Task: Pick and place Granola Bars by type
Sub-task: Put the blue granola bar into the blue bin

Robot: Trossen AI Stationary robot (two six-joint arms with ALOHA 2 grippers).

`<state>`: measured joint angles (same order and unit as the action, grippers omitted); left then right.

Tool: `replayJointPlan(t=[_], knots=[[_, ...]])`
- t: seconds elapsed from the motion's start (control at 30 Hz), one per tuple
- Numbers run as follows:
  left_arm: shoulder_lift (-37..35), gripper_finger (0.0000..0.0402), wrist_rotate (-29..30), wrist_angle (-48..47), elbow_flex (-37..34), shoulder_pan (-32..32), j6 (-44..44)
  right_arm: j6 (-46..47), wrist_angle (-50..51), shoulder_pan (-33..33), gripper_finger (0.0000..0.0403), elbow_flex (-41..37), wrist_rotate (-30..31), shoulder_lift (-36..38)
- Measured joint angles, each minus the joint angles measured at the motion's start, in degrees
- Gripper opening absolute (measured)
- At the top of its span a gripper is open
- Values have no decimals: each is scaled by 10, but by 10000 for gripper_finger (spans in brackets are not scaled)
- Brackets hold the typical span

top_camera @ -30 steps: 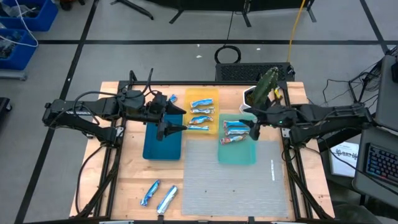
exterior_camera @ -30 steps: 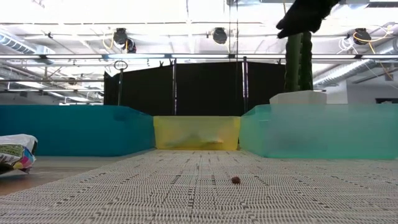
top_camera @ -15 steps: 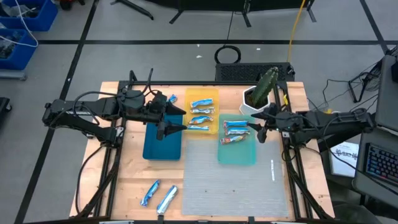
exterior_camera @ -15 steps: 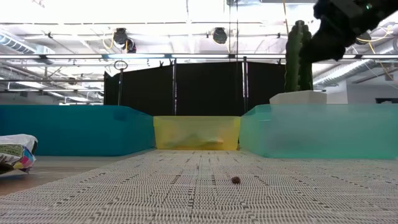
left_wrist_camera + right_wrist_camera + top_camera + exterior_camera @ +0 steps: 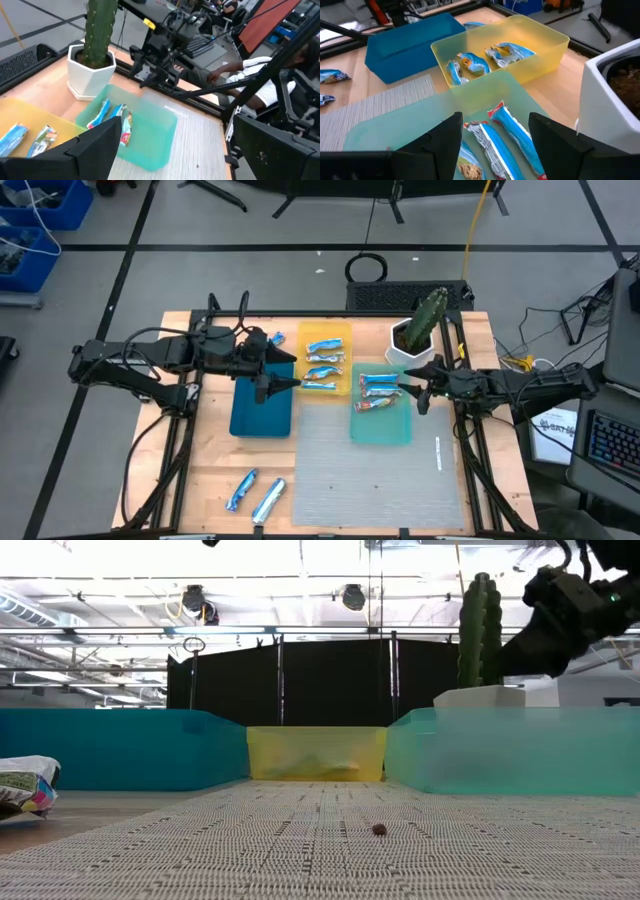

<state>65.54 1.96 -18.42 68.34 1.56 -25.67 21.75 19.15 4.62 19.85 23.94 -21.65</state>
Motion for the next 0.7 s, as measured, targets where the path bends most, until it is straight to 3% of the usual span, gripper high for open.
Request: replayJointPlan(t=[0.43,0.7], knots=[[0,381,9,2,0,0,-16,-49,-47,0,222,-93,-2,96],[0,381,175,-69,0,-14,-17,-65,-46,0,222,-120,-2,143]])
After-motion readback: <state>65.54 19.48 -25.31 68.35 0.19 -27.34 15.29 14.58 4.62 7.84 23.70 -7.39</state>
